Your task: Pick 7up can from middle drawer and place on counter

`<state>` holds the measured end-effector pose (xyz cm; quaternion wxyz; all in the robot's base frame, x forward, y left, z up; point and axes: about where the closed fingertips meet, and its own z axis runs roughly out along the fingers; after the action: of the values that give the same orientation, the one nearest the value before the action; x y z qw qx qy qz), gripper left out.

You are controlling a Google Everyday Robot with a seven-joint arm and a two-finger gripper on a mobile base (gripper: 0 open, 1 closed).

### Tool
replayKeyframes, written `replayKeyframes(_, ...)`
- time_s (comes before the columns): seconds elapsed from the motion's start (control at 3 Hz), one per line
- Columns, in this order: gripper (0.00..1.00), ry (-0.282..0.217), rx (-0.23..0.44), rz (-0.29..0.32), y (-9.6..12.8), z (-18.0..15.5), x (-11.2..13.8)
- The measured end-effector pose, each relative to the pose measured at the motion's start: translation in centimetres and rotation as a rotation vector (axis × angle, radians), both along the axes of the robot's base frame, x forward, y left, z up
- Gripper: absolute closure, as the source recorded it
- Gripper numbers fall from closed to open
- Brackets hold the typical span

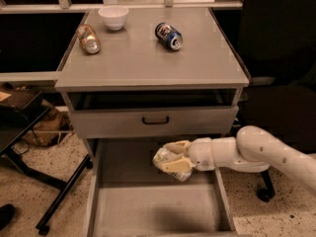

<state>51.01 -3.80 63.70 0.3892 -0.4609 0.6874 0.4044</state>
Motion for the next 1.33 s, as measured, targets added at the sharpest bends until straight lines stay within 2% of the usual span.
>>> replayKeyframes(0.33,1.0,-0.003,-0.005,-0.022,-1.1,0.2,-0.2)
replayKeyframes(0.67,1.0,-0.006,-0.016,-0.015,-0.9,0.6,-0.1)
replayKeyframes(1.0,1.0,-0.009,-0.028,0.032,0.0,6.3,2.1)
replayKeyframes(1.33,1.0,-0.024,0.025,0.139,2.2,15.0,4.3)
